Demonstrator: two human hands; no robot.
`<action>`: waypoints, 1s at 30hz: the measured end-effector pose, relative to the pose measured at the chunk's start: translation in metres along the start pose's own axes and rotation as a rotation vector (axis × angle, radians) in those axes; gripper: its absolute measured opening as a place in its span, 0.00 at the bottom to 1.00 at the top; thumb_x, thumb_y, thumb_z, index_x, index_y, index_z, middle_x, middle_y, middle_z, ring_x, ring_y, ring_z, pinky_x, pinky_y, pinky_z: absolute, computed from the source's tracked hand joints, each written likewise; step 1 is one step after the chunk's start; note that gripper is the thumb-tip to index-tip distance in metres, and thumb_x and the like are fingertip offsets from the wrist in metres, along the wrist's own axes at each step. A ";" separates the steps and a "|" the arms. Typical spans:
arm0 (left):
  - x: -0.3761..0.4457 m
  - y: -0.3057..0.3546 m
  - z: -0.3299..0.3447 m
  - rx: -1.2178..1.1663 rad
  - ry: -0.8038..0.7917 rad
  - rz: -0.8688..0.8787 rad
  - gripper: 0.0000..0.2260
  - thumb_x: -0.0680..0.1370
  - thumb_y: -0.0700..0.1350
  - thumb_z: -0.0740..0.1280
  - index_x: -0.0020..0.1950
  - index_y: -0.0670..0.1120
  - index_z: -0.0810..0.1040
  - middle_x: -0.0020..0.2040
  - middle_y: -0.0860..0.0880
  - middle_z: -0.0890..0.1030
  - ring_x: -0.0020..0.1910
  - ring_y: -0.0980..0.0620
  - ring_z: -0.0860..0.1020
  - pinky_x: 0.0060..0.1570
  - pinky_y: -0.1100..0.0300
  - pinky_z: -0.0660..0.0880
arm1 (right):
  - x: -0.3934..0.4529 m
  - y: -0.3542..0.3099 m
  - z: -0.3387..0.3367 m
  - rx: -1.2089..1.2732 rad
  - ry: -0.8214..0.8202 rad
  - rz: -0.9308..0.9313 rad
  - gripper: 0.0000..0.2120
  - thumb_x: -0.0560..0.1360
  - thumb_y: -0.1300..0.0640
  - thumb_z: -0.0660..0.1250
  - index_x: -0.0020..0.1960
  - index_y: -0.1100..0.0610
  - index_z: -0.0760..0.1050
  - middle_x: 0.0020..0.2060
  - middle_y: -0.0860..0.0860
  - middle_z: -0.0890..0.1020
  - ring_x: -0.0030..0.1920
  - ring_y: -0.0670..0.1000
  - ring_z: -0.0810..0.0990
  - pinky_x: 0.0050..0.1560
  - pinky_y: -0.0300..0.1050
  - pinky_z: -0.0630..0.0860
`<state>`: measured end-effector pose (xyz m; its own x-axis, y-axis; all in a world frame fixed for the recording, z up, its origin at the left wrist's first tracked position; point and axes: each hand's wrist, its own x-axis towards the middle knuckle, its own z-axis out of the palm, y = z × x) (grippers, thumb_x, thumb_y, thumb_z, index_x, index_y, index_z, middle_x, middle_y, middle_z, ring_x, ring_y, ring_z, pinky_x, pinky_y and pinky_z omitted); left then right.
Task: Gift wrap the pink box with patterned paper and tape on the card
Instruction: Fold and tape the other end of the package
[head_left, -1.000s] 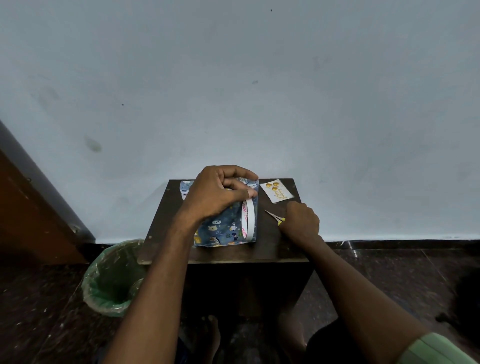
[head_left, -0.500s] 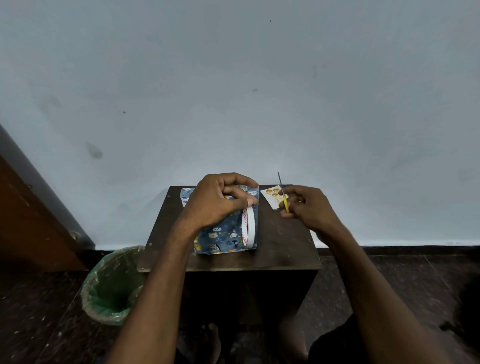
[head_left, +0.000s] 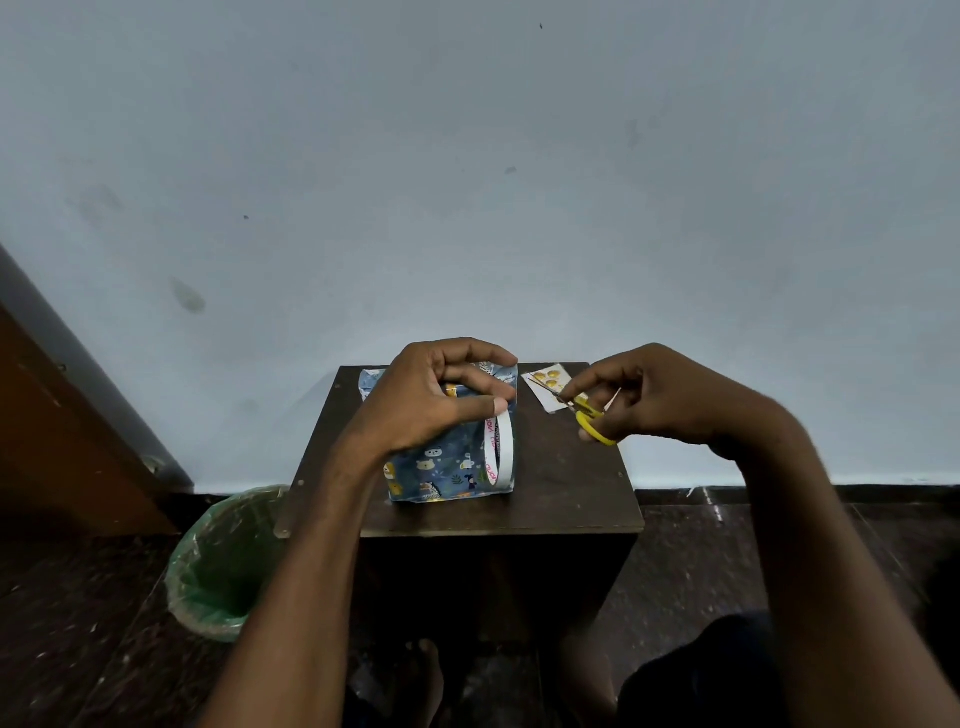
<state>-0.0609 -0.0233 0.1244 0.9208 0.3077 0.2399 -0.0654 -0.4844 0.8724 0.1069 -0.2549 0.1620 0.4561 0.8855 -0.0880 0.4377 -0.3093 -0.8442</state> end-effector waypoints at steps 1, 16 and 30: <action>0.000 0.000 0.000 -0.001 -0.007 0.003 0.18 0.75 0.41 0.81 0.64 0.50 0.84 0.49 0.52 0.90 0.58 0.54 0.86 0.71 0.40 0.75 | 0.001 -0.002 0.002 -0.016 0.008 -0.007 0.17 0.73 0.71 0.74 0.56 0.54 0.87 0.39 0.52 0.86 0.40 0.48 0.87 0.41 0.33 0.77; 0.000 0.000 -0.003 0.011 -0.029 0.044 0.19 0.73 0.39 0.82 0.63 0.48 0.85 0.49 0.50 0.90 0.54 0.53 0.88 0.61 0.57 0.78 | 0.020 -0.005 0.025 -0.187 0.066 -0.047 0.16 0.71 0.62 0.77 0.52 0.44 0.87 0.38 0.46 0.86 0.33 0.45 0.81 0.40 0.38 0.76; 0.000 -0.001 -0.003 -0.012 -0.013 0.041 0.20 0.73 0.39 0.82 0.64 0.49 0.85 0.49 0.50 0.90 0.56 0.53 0.87 0.67 0.51 0.77 | 0.027 -0.002 0.028 -0.256 0.174 -0.118 0.15 0.72 0.64 0.77 0.52 0.45 0.88 0.36 0.47 0.86 0.30 0.44 0.79 0.41 0.51 0.82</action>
<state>-0.0614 -0.0204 0.1247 0.9221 0.2774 0.2698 -0.1075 -0.4861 0.8673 0.0971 -0.2206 0.1467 0.5061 0.8551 0.1128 0.6659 -0.3043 -0.6812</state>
